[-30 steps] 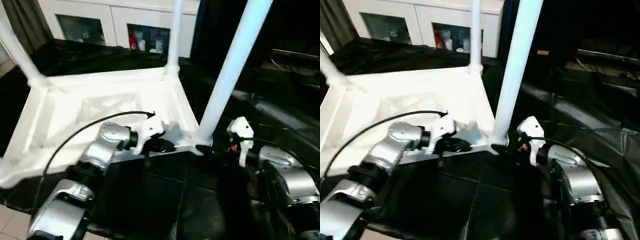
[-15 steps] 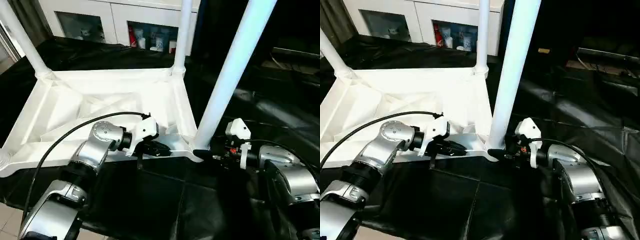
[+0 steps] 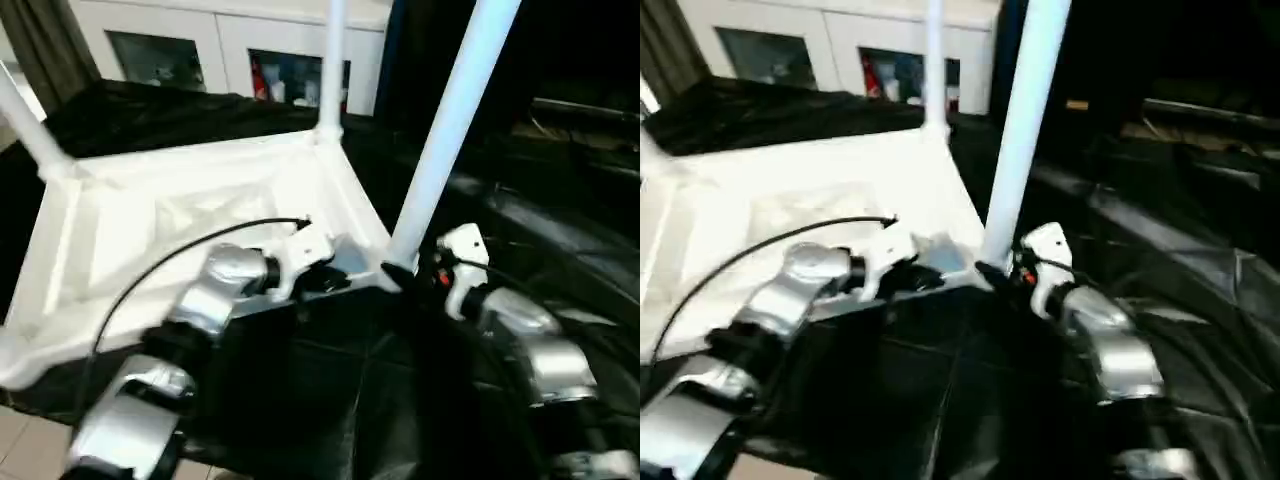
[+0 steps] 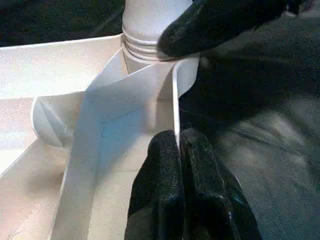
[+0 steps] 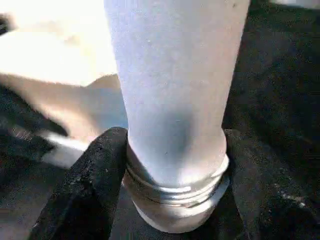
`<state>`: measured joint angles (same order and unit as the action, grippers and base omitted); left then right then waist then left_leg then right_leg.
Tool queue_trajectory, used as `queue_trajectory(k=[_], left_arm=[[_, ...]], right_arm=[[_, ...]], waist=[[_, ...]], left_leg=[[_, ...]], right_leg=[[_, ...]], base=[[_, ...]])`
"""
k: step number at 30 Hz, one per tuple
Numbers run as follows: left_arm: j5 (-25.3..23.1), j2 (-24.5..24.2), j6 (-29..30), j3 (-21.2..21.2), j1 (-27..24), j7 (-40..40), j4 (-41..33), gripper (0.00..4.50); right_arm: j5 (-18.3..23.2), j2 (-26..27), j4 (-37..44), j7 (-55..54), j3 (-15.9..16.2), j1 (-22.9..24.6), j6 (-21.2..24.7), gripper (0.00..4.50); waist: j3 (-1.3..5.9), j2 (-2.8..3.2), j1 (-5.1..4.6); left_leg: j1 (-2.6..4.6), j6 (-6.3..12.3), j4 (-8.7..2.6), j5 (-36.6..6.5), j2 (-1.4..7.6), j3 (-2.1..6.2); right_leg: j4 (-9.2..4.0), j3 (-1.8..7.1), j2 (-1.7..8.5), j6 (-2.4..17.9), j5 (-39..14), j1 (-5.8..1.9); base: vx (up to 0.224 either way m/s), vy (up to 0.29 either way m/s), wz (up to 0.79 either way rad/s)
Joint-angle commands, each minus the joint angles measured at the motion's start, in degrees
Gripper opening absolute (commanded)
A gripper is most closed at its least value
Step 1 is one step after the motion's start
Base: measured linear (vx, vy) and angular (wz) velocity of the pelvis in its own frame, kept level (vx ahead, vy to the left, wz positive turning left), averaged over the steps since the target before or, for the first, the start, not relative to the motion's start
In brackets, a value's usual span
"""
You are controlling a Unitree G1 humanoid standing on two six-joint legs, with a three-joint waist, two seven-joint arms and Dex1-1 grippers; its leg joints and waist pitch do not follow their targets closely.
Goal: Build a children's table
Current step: Rotate leg to tighten
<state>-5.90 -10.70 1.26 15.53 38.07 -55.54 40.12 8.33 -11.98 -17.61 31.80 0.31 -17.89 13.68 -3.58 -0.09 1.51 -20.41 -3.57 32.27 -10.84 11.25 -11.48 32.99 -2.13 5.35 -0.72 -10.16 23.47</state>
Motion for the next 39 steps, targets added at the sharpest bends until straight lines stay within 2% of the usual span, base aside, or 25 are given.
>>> queue_trajectory(k=[1,2,3,4,5,6,7,8,9,10,11,12,15,16,18,19,20,23,24,25,27,29,34,38,39], left_arm=[[-0.54,5.29,1.70,2.51,-0.99,4.29,1.80,0.00],[-0.77,6.26,1.91,2.85,-0.97,5.08,1.85,0.00],[-0.87,7.75,2.40,3.37,-1.22,5.74,1.53,0.00],[-0.89,8.64,2.61,3.61,-1.32,6.15,1.48,0.00],[-0.71,9.66,2.85,3.84,-1.49,6.28,1.30,0.00],[-0.65,10.37,2.97,3.95,-1.57,6.50,1.27,0.00],[-0.70,10.73,2.94,4.06,-1.67,6.59,1.19,0.00],[-0.72,10.77,2.94,4.07,-1.68,6.62,1.18,0.00],[-0.86,11.02,2.93,4.09,-1.83,6.80,1.07,0.00],[-1.01,10.99,2.90,4.03,-1.92,6.76,0.98,0.00],[-0.96,10.47,2.72,3.83,-2.02,6.21,0.88,0.00],[-0.92,10.09,2.60,3.70,-2.10,5.82,0.77,0.00],[-0.77,8.70,2.56,3.25,-2.48,4.59,0.16,0.00],[-0.76,8.67,2.58,3.24,-2.49,4.55,0.15,0.00],[-0.15,6.77,2.95,3.05,-2.96,2.16,-0.63,0.00],[0.32,5.76,3.22,3.02,-3.28,0.48,-1.20,0.00],[0.53,5.32,3.35,3.00,-3.44,-0.29,-1.48,0.00],[1.00,3.88,3.63,2.99,-3.81,-2.50,-2.19,0.00],[1.29,2.97,3.50,3.00,-3.98,-3.97,-2.49,0.00],[1.95,0.50,3.73,3.22,-4.37,-8.21,-3.22,0.00],[2.57,-1.84,4.10,3.82,-4.86,-12.57,-4.36,0.00],[3.02,-3.40,4.05,3.91,-5.06,-14.94,-4.91,0.00],[4.29,-7.24,4.57,4.20,-5.79,-20.77,-6.77,0.00],[4.59,-7.62,4.68,4.10,-5.88,-21.04,-7.00,0.00],[4.84,-7.79,4.88,3.97,-6.06,-21.01,-7.28,0.00]], right_arm=[[-3.11,4.77,-3.39,-8.64,1.90,0.91,3.96,2.72],[-3.50,5.95,-3.82,-10.74,1.82,0.70,3.96,2.72],[-3.86,7.72,-4.38,-13.12,1.86,0.29,3.76,2.72],[-4.12,8.72,-4.71,-14.31,1.96,0.02,3.54,2.72],[-4.82,9.67,-4.92,-15.25,2.66,-0.30,3.34,2.72],[-5.43,10.39,-5.13,-16.12,3.15,-0.55,3.18,2.72],[-5.92,10.83,-5.13,-16.74,3.53,-0.65,3.07,2.72],[-5.97,10.88,-5.12,-16.83,3.56,-0.65,3.03,2.72],[-6.52,11.24,-5.07,-17.81,3.83,-0.69,2.29,2.72],[-6.97,11.22,-4.99,-18.11,3.98,-0.66,1.68,3.07],[-6.66,10.78,-4.65,-17.15,3.86,-0.61,1.37,3.07],[-6.38,10.45,-4.37,-16.39,3.75,-0.55,1.24,3.44],[-6.33,8.25,-3.12,-12.48,4.83,-0.13,0.33,3.47],[-6.34,8.20,-3.10,-12.42,4.85,-0.12,0.33,3.63],[-5.69,5.14,-2.12,-7.69,5.10,0.21,-0.27,3.76],[-5.08,3.23,-1.45,-4.60,5.29,0.45,-0.57,3.76],[-4.80,2.36,-1.15,-3.19,5.38,0.57,-0.75,3.76],[-3.57,-0.46,0.22,2.12,5.80,1.01,-0.93,3.76],[-2.93,-2.07,1.05,5.14,6.04,1.25,-1.33,3.76],[-0.77,-5.80,3.31,12.31,6.42,1.79,-1.54,3.76],[0.71,-8.61,4.97,17.64,7.00,2.20,-1.82,3.76],[1.97,-10.63,6.34,21.68,7.62,2.64,-1.25,3.76],[2.65,-13.58,6.37,27.13,8.37,2.42,-1.96,3.76],[2.93,-13.96,6.21,27.93,8.34,2.30,-1.97,3.76],[3.81,-13.94,6.06,28.73,8.04,2.04,-1.45,3.76]], waist=[[1.72,-0.56,-0.01],[1.68,-0.58,-0.10],[1.64,-0.19,-0.09],[1.66,-0.36,-0.21],[1.67,-0.20,-0.18],[1.77,-0.32,-0.19],[1.82,0.08,-0.15],[1.96,-0.08,-0.19],[1.98,0.05,-0.14],[2.03,0.07,-0.11],[2.09,0.09,-0.09],[2.08,0.12,-0.06],[2.13,0.06,0.03],[2.13,0.03,0.03],[2.20,-0.08,0.16],[2.19,-0.32,0.13],[2.27,-0.21,0.28],[2.25,-0.32,0.35],[2.31,-0.35,0.52],[2.37,-0.30,0.62],[2.33,-0.25,0.56],[2.26,-0.23,0.50],[2.13,-0.20,0.51],[2.16,-0.49,0.50],[2.04,-0.72,0.47]], left_leg=[[0.15,0.24,-4.68,-19.02,1.63,1.17],[0.47,-0.18,-4.66,-20.21,1.60,1.14],[0.48,-0.47,-4.83,-20.95,1.57,1.34],[0.51,-0.49,-4.81,-21.30,1.56,1.27],[0.67,-0.57,-4.82,-21.70,1.56,1.28],[0.58,-0.37,-4.92,-21.78,1.47,1.38],[0.55,-0.37,-4.96,-21.60,1.48,1.39],[0.42,-0.01,-4.95,-20.95,1.43,1.32],[0.37,0.11,-4.98,-20.66,1.43,1.29],[0.38,0.31,-4.94,-20.24,1.41,1.17],[0.28,0.49,-4.94,-20.04,1.39,1.15],[0.23,0.62,-4.97,-19.92,1.41,1.16],[0.22,0.81,-4.92,-19.70,1.45,1.11],[0.14,1.07,-4.88,-19.22,1.49,1.07],[0.00,1.71,-4.81,-17.90,1.52,1.05],[0.00,2.07,-4.72,-17.49,1.54,0.93],[-0.06,2.72,-4.58,-16.27,1.59,0.91],[-0.16,4.11,-4.27,-13.72,1.57,0.63],[-0.24,4.52,-4.23,-12.67,1.58,0.66],[-0.18,5.19,-4.06,-11.93,1.61,0.62],[-0.35,6.38,-3.92,-10.51,1.74,0.55],[-0.27,6.54,-3.95,-10.60,1.82,0.54],[0.08,5.35,-4.06,-11.57,2.11,0.50],[0.03,5.31,-3.86,-10.22,2.00,0.43],[-0.05,5.47,-3.86,-10.13,1.98,0.40]], right_leg=[[-5.30,1.76,2.50,7.88,-27.64,-1.41],[-5.53,1.76,2.43,7.38,-28.79,-1.04],[-5.58,1.75,2.46,7.02,-29.51,-1.12],[-5.74,1.77,2.39,6.86,-29.51,-1.04],[-5.72,1.79,2.36,6.82,-29.41,-0.90],[-5.69,1.80,2.28,6.67,-28.52,-1.10],[-5.61,1.84,2.28,6.72,-27.78,-1.13],[-5.57,1.85,2.22,6.81,-26.19,-1.28],[-5.53,1.86,2.19,6.88,-25.57,-1.33],[-5.54,1.89,2.19,7.06,-24.56,-1.31],[-5.46,1.86,2.15,7.26,-23.87,-1.44],[-5.43,1.86,2.16,7.40,-23.62,-1.48],[-5.39,1.84,2.19,7.57,-23.21,-1.60],[-5.30,1.88,2.20,7.89,-22.27,-1.65],[-5.08,1.85,2.27,8.37,-20.85,-1.89],[-5.07,1.88,2.23,8.60,-20.05,-1.84],[-4.76,1.91,2.29,9.47,-17.87,-2.08],[-4.43,1.92,2.18,10.98,-14.15,-2.12],[-4.30,1.81,2.21,11.43,-13.37,-2.44],[-4.11,1.78,2.23,12.09,-11.93,-2.52],[-3.77,1.77,2.26,13.32,-9.33,-2.64],[-3.76,1.68,2.26,14.17,-9.17,-2.56],[-3.53,1.72,2.24,15.34,-9.66,-2.45],[-3.17,1.73,2.25,16.24,-6.91,-2.66],[-3.19,1.73,2.23,16.24,-6.88,-2.64]], base=[[0.000,0.000,0.00],[0.000,0.000,0.00],[0.000,0.000,0.00],[0.000,0.000,0.00],[0.000,0.000,0.00],[0.000,0.000,0.00],[0.000,0.000,0.00],[0.000,0.000,0.00],[0.000,0.000,0.00],[0.000,0.000,0.00],[0.000,0.000,0.00],[0.000,0.000,0.00],[0.000,0.000,0.00],[0.000,0.000,0.00],[0.000,0.000,0.00],[0.000,0.000,0.00],[0.000,0.000,0.00],[0.000,0.000,0.00],[0.000,0.000,0.00],[0.000,0.000,0.00],[0.000,0.000,0.00],[0.000,0.000,0.00],[0.000,0.000,0.00],[0.000,0.000,0.00],[0.000,0.000,0.00]])
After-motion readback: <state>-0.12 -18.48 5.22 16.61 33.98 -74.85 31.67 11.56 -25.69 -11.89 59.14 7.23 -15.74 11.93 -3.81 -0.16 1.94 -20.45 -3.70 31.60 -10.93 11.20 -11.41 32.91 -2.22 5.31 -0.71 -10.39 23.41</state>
